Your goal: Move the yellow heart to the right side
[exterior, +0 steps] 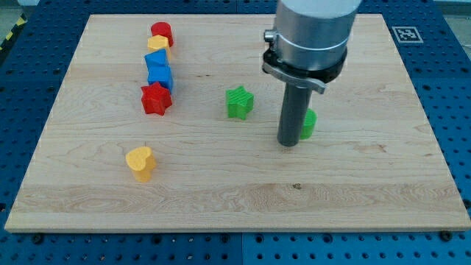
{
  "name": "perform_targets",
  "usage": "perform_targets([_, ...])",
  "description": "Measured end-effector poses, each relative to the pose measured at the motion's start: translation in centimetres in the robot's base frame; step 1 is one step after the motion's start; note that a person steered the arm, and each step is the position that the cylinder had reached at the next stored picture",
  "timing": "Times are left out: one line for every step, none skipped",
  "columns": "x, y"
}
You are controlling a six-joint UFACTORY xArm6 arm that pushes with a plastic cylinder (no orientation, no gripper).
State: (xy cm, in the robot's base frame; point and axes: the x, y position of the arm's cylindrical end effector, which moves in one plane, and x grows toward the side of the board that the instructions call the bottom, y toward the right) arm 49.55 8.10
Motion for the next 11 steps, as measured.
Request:
perform_targets([-0.1, 2.5])
perform_targets([-0.1, 3.0])
perform_targets([-0.1, 2.7])
perform_targets([2.2, -0.9])
perform_targets([5.2, -6.0])
perform_targets([9.6, -12.0])
perform_targets([11.5, -20.6])
perform_targets([8.4, -27.9])
perform_targets([6.4, -29.8])
perform_targets([5.6, -28.2])
perform_targets([4.7, -23.1])
